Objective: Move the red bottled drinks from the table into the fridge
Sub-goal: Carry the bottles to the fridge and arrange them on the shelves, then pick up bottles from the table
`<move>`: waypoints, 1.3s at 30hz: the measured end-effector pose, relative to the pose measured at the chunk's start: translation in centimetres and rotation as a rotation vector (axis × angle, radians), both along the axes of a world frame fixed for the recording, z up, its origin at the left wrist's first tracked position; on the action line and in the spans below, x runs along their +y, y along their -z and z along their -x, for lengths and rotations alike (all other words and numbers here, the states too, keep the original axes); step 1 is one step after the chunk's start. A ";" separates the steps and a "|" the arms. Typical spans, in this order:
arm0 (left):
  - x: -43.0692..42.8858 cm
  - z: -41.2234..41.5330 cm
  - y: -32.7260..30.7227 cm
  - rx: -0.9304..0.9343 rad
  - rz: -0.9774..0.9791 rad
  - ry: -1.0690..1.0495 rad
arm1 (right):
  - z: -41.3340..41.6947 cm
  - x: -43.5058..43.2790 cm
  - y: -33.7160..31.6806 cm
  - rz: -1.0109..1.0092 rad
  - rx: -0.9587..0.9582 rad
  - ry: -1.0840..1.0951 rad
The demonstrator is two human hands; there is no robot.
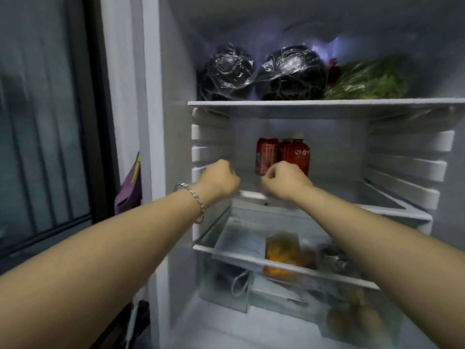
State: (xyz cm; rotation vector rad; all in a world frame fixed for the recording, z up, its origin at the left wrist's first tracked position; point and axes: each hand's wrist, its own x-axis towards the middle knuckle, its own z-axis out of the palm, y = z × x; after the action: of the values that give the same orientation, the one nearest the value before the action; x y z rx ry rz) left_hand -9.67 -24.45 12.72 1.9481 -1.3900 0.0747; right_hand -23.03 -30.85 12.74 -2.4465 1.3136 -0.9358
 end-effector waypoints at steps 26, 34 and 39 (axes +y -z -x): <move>82.3 20.1 18.7 0.526 -0.399 -1.525 | 0.3 75.3 17.9 0.305 0.813 -1.670; 104.9 41.1 20.5 0.614 -0.309 -1.916 | 15.7 101.4 19.6 0.426 0.826 -2.092; 114.9 52.9 22.0 0.743 -0.255 -2.134 | 25.5 114.8 21.5 0.578 0.785 -2.327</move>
State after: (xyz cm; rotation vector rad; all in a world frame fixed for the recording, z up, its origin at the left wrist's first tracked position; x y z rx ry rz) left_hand -62.55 90.49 -9.32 2.2902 1.4535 0.1210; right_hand -48.53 83.98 -8.79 -2.3959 -1.9873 0.4556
